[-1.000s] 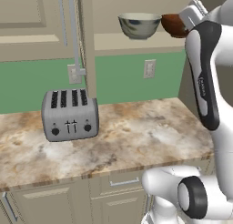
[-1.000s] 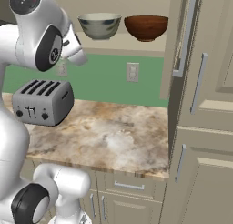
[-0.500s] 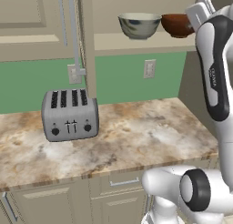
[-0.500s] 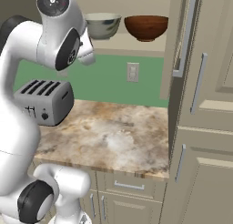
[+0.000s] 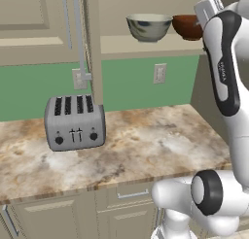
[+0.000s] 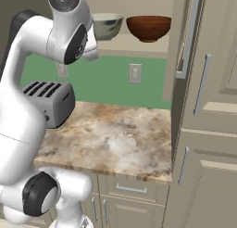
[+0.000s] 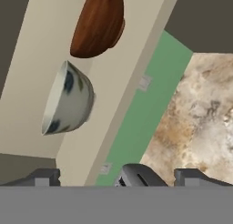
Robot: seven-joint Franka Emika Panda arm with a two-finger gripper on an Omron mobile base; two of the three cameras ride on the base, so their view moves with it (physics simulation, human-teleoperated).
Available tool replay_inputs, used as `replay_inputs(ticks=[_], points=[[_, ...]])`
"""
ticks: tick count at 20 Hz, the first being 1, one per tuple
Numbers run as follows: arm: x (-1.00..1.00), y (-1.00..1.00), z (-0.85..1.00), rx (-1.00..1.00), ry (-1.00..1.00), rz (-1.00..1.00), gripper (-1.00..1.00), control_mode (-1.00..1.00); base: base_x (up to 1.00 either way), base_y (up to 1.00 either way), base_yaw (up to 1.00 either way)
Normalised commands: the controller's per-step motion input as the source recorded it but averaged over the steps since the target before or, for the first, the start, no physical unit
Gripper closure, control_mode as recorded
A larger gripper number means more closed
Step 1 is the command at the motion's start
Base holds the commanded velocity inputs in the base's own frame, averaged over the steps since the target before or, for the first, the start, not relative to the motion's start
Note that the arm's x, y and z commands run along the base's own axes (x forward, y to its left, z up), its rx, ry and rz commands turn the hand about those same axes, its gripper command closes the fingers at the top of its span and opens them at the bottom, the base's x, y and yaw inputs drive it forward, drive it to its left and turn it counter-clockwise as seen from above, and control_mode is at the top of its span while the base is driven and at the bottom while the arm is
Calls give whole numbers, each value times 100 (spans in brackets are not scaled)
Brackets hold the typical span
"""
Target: Move the bowls from the cabinet to the plates on the dining table.
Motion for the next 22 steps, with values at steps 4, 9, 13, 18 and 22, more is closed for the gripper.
replay_inputs(ticks=[4,9,13,18,22], points=[[28,0,6,6,0,0,-100,-100,0,0,0],[15,5,4,7,0,2,-100,-100,0,0,0],[37,15,0,4,0,4,-100,-100,0,0,0],[24,8,0,0,0,3,-100,-100,0,0,0],[23,0,0,0,0,1,-100,-100,0,0,0]])
